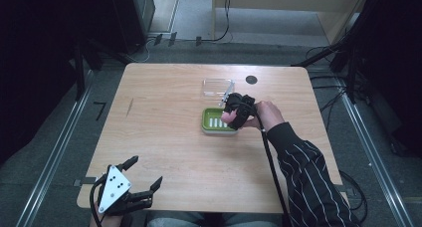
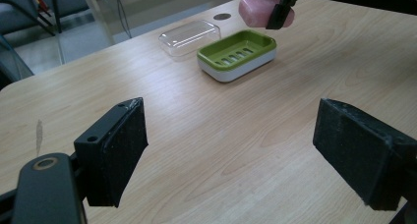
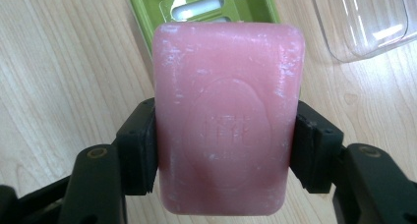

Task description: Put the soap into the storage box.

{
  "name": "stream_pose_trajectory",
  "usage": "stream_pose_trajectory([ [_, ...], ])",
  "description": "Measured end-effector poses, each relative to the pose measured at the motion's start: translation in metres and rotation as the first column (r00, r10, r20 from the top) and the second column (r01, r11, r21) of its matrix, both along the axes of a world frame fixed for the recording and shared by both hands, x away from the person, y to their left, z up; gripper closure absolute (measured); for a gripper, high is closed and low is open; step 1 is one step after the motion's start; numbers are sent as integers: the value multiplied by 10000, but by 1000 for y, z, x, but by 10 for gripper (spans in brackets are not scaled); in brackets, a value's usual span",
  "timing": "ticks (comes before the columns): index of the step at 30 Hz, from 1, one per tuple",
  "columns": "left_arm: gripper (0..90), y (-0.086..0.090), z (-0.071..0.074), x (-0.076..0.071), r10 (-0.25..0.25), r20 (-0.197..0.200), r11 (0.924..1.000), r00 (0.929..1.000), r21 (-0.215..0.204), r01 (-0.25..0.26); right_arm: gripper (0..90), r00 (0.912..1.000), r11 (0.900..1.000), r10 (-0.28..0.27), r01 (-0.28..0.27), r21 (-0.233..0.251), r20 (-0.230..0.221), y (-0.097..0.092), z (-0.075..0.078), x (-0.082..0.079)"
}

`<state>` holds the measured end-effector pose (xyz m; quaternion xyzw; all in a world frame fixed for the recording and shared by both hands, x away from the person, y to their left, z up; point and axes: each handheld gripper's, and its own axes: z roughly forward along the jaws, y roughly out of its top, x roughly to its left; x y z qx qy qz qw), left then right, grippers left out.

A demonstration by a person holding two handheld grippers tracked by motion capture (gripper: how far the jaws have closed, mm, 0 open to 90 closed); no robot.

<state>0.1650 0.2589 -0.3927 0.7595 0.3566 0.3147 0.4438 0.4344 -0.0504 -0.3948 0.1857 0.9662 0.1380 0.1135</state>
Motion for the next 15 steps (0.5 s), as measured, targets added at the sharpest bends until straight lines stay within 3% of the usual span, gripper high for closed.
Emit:
stream_pose_trajectory([
  [15, 139, 2, 0, -3, 107, 9, 9999, 9999, -6, -107, 386, 9991, 9990, 418, -419, 122, 74, 5, -5, 9],
])
